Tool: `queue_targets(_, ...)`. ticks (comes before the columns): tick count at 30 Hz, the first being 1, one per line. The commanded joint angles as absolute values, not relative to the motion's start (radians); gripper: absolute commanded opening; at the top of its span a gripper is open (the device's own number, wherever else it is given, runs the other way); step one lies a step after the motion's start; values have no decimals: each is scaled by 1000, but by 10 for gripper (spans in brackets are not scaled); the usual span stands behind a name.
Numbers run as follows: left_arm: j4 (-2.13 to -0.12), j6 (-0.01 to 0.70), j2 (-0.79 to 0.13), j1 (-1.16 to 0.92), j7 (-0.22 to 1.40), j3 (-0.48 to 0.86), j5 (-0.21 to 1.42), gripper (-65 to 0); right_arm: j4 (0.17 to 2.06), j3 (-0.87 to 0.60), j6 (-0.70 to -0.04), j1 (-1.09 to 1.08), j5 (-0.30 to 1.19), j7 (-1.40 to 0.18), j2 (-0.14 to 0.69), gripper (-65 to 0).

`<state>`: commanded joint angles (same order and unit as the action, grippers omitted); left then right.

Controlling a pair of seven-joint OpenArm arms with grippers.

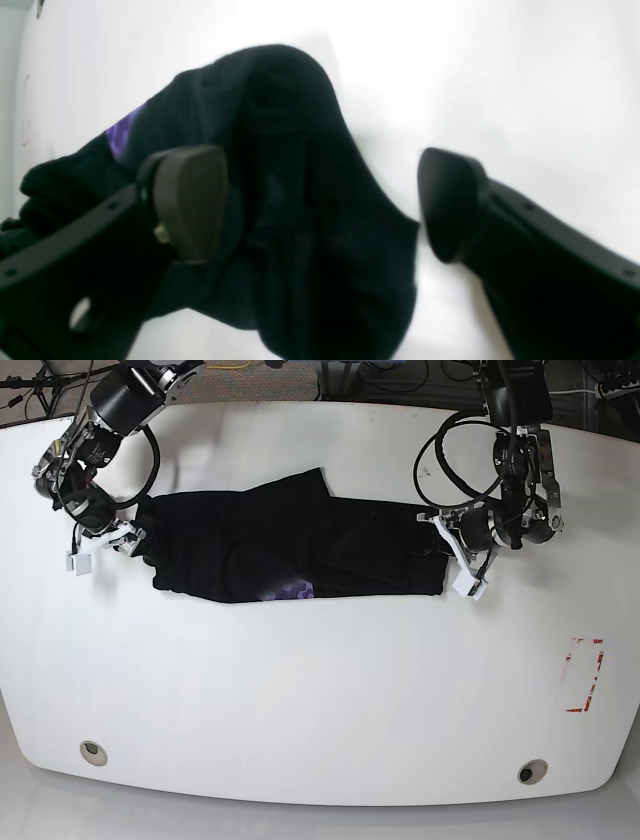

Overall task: Fold the T-shirt properly
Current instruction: 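Hold the shirt ends with both grippers and straighten the bundle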

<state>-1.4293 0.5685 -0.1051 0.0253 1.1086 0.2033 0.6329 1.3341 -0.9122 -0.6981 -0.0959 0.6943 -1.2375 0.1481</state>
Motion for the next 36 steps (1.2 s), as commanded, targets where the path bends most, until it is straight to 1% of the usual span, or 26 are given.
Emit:
queue_targets(6,-1428,568,-105,25,1109,203,633,-603,1337,-911,-698,-93,700,-1244,147,-75)
queue_targets(14,-1426,568,-107,22,1109,203,633,-603,1354,-812,-698,-93,696,-1237,113,-75)
queue_targets(21,-1426,568,-107,22,1109,202,633,-603,1354,-808,-698,-97,691,-1228,93,-78)
queue_targets(22,-1428,568,-107,21,1109,202,633,-603,1354,-808,-698,-97,691,-1218,93,-90)
queue_targets(24,-1428,568,-107,21,1110,202,633,-603,1349,-808,-698,-97,691,-1210,93,-143)
queue_targets(26,-1429,568,-107,21,1112,202,633,-603,1349,-808,-698,-99,690,-1208,94,-228)
queue_targets(28,-1429,568,-107,21,1112,202,631,-603,1348,-806,-698,-99,690,-1208,97,-346)
queue_targets(29,-1426,568,-107,21,1112,202,630,-603,1348,-806,-698,-101,688,-1207,97,-436)
queue_targets(30,-1426,568,-107,21,1112,202,630,-603,1348,-806,-698,-101,687,-1207,99,-465)
queue_targets(31,-1425,568,-107,21,1112,202,630,-603,1348,-805,-698,-101,671,-1207,99,-541)
queue_targets(32,-1425,567,-107,21,1112,202,630,-603,1348,-805,-698,-102,654,-1207,99,-599)
queue_targets(34,-1425,564,-105,21,1112,202,630,-603,1349,-805,-698,-114,628,-1207,99,-637)
queue_targets(36,-1425,564,-102,21,1112,202,630,-603,1351,-805,-698,-119,607,-1207,97,-637)
